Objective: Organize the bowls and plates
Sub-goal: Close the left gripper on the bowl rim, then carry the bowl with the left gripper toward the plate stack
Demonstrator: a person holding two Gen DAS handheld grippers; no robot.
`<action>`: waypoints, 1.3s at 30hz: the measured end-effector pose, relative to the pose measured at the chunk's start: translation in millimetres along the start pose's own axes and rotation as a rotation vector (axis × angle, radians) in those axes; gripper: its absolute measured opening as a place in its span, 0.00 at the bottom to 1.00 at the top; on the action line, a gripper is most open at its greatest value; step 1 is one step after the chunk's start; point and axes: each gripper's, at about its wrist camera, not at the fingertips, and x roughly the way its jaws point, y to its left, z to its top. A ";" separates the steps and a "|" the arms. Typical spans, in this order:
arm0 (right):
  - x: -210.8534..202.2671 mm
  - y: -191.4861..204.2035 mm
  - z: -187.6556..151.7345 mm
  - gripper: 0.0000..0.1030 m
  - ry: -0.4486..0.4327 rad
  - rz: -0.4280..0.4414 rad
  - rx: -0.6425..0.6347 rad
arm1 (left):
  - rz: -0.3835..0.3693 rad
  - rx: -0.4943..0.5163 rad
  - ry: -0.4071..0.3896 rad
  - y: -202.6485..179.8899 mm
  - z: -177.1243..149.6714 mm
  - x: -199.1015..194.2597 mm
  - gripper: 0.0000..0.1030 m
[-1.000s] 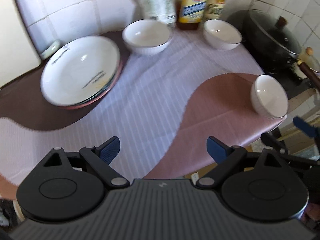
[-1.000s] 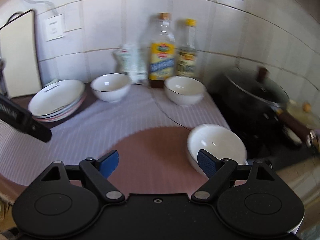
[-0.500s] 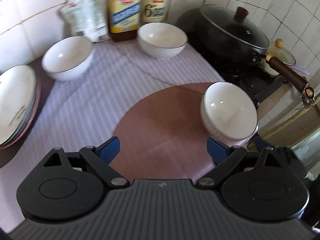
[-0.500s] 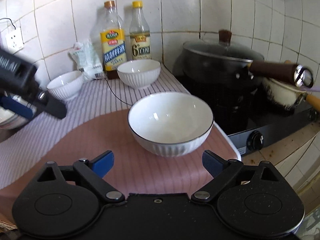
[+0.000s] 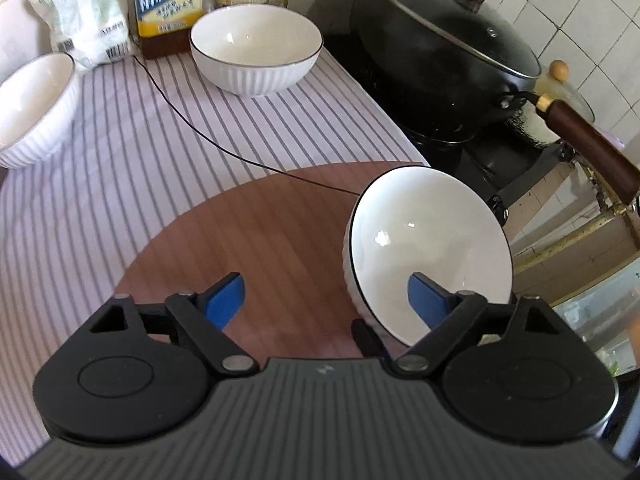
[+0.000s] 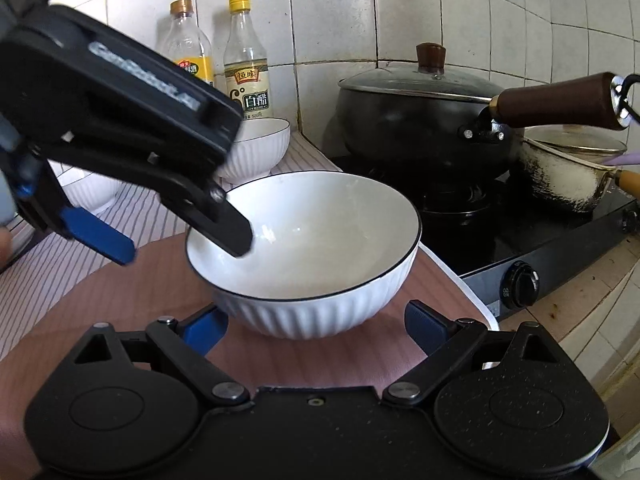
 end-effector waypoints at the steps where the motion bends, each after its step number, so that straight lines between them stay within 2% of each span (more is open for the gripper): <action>1: 2.2 -0.6 0.1 0.94 -0.003 0.004 0.001 | -0.009 -0.011 0.002 1.9 0.9 2.5 0.66; 2: 3.7 0.0 0.0 0.94 -0.009 0.005 -0.004 | -0.020 -0.016 0.011 2.9 2.0 4.8 0.55; 3: 5.5 1.1 0.0 0.94 -0.014 0.007 -0.011 | -0.022 -0.022 0.028 3.8 3.7 8.3 0.54; 5: 8.9 2.1 -0.3 0.94 -0.026 0.009 -0.022 | -0.028 -0.034 0.039 6.0 4.8 10.3 0.35; 6: 10.3 2.4 -0.4 0.95 -0.030 0.009 -0.026 | -0.045 -0.046 0.041 7.4 5.3 10.3 0.31; 8: 12.7 4.2 0.8 0.94 -0.034 0.012 -0.040 | -0.083 -0.073 0.051 8.6 5.9 9.9 0.17; 10: 12.5 6.7 2.4 0.94 -0.040 0.015 -0.044 | -0.092 -0.059 0.053 4.3 6.6 7.6 0.11; 15: 10.8 8.8 6.4 0.95 -0.016 0.036 0.002 | -0.086 -0.051 0.066 6.7 7.1 -0.2 0.11; 25: -2.2 30.2 15.4 0.95 -0.007 0.070 0.012 | -0.052 -0.033 0.090 19.9 12.1 -25.9 0.11; 34: -18.9 59.7 37.3 0.95 -0.011 0.138 -0.052 | -0.019 -0.065 0.070 47.9 9.3 -72.6 0.11; 39: -25.6 90.1 42.9 0.95 -0.013 0.218 -0.105 | 0.040 -0.111 0.051 80.6 -3.4 -103.5 0.11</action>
